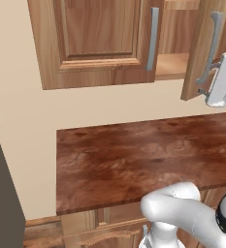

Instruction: Close all open cabinet doors.

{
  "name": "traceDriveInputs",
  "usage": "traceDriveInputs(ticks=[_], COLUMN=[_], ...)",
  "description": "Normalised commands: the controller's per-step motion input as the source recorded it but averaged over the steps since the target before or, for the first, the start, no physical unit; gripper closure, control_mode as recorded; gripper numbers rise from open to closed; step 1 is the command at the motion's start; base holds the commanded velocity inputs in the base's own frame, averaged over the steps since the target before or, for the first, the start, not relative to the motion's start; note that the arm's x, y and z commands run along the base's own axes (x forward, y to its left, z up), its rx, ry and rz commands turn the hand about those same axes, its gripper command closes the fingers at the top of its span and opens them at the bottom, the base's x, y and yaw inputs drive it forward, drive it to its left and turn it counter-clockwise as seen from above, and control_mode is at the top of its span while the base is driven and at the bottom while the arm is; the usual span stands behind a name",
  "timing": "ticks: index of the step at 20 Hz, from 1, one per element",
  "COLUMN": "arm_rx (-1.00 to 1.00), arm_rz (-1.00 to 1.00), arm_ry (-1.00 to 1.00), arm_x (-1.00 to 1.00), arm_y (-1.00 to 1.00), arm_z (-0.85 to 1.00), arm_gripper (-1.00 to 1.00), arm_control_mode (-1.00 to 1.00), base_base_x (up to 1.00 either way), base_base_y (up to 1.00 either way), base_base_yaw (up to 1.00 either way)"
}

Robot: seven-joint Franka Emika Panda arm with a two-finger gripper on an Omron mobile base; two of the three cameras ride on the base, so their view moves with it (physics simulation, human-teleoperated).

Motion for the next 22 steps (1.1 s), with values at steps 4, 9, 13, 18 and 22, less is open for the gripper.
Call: traceDriveInputs(ticks=[4,9,13,18,22], arm_rx=[-0.18,-0.21,-0.12,-0.04,0.0], arm_rz=[-0.45,-0.58,-0.53,-0.44,-0.32], arm_ry=[-0.06,-0.01,0.01,0.04,0.04], arm_x=[0.77,0.68,0.96,1.0,1.0], arm_y=[0.68,0.57,0.32,0.17,0.05], arm_z=[-0.23,-0.21,-0.03,-0.06,-0.08], arm_gripper=[-1.0,-1.0,-1.0,-1.0,-1.0], arm_control_mode=[-1.0,-1.0,-1.0,-1.0,-1.0], base_base_x=[0.0,0.0,0.0,0.0,0.0], base_base_y=[0.0,0.0,0.0,0.0,0.0], base_base_yaw=[0.0,0.0,0.0,0.0,0.0])
